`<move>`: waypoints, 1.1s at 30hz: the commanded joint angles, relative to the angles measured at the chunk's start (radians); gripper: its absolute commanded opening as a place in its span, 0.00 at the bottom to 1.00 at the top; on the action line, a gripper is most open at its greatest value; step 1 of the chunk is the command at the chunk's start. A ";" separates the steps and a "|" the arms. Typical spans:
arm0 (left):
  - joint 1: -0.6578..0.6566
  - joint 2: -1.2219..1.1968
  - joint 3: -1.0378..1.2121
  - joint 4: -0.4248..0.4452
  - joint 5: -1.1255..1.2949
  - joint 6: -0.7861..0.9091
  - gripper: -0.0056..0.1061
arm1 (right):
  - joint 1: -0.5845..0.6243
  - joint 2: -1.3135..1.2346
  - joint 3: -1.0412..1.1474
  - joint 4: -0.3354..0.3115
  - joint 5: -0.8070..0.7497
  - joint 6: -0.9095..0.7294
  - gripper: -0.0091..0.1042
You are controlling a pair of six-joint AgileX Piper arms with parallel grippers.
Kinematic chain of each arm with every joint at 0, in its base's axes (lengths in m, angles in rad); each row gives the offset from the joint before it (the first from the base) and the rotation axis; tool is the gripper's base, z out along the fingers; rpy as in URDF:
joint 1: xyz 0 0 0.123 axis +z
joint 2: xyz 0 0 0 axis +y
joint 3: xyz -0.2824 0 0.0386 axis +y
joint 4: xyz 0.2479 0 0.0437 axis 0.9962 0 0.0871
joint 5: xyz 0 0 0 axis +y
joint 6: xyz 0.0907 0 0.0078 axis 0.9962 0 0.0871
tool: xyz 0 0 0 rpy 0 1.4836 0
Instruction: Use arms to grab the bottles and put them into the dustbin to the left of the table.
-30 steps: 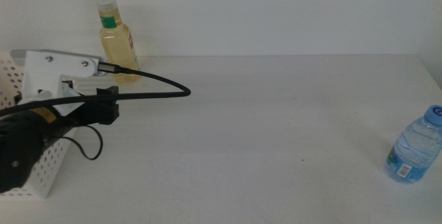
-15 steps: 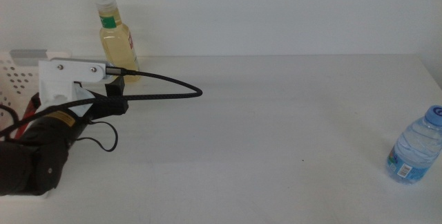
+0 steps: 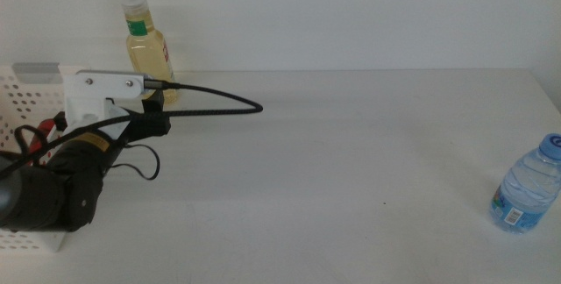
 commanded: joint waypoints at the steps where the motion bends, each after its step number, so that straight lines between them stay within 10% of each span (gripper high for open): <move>1: -0.001 -0.026 -0.046 -0.013 -0.080 -0.007 0.86 | -0.007 -0.027 -0.007 -0.006 -0.077 -0.003 0.73; 19: -0.001 0.148 -0.222 0.001 -0.068 -0.024 0.86 | -0.007 -0.027 -0.007 -0.006 -0.077 -0.003 0.73; 33: -0.001 0.320 -0.411 -0.153 -0.076 0.041 0.86 | -0.007 -0.027 -0.007 -0.006 -0.077 -0.003 0.73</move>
